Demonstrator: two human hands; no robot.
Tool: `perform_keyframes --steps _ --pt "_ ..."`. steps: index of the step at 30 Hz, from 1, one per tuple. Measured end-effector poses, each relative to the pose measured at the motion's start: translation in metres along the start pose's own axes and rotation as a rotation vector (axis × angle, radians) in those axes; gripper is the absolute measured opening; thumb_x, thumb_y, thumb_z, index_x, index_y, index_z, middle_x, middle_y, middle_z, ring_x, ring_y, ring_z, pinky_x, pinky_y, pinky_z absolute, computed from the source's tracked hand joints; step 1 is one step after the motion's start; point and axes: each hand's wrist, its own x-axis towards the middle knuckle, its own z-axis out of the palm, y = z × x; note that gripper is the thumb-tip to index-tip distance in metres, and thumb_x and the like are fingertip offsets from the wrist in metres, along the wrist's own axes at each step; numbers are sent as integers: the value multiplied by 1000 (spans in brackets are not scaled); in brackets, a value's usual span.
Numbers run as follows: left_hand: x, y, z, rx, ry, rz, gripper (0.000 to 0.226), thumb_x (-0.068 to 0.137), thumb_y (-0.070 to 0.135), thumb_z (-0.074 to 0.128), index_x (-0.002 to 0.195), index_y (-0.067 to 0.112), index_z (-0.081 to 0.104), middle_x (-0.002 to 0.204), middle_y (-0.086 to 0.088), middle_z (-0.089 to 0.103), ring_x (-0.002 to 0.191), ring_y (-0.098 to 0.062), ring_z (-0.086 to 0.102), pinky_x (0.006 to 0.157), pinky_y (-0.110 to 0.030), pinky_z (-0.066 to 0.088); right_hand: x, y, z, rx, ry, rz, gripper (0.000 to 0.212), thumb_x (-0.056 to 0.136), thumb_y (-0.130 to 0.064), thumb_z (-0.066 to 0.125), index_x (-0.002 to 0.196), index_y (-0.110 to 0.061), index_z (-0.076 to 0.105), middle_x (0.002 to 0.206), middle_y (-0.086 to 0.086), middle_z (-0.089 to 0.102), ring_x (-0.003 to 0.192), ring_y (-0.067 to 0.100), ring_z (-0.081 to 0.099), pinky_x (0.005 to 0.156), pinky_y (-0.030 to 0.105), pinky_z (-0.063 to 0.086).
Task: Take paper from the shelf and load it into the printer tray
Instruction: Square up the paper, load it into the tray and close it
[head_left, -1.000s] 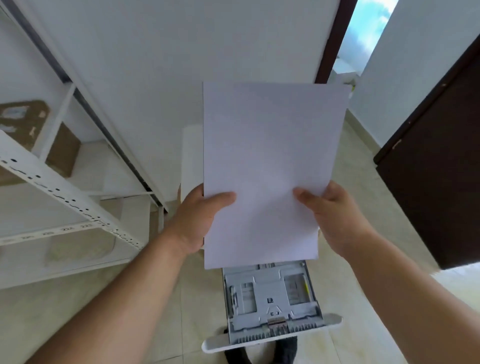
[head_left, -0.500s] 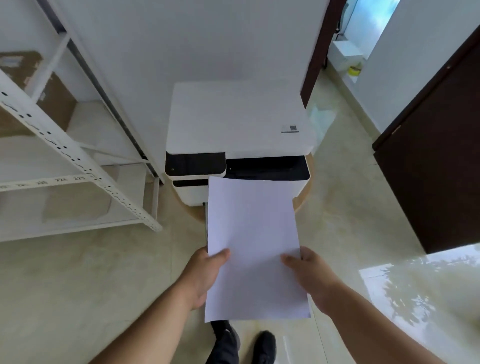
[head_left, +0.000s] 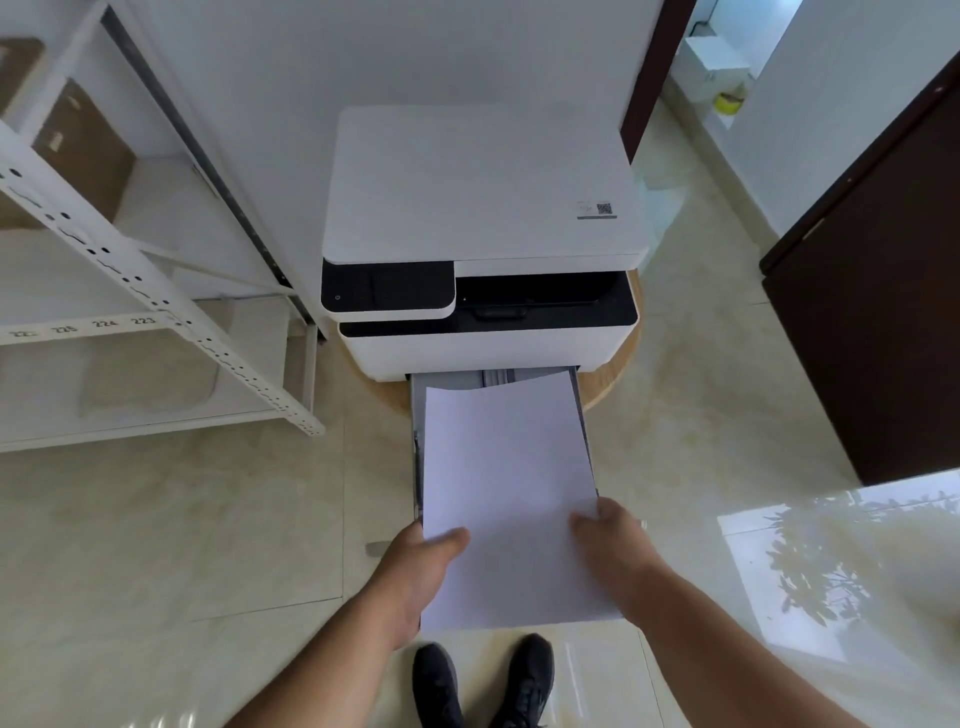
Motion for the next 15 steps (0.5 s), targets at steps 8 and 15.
perform_keyframes --steps 8,15 --pt "35 -14 1 55 11 9 81 65 59 71 139 30 58 137 10 67 128 -18 60 116 -50 43 24 5 10 14 -2 49 26 98 -19 49 116 -14 66 99 8 73 97 33 71 96 41 56" --pt "41 -11 12 34 52 -18 59 85 45 72 139 26 58 136 8 66 128 -20 58 117 -47 41 41 10 8 63 0 64 22 99 -22 54 113 -15 70 102 10 76 94 33 73 93 43 59"
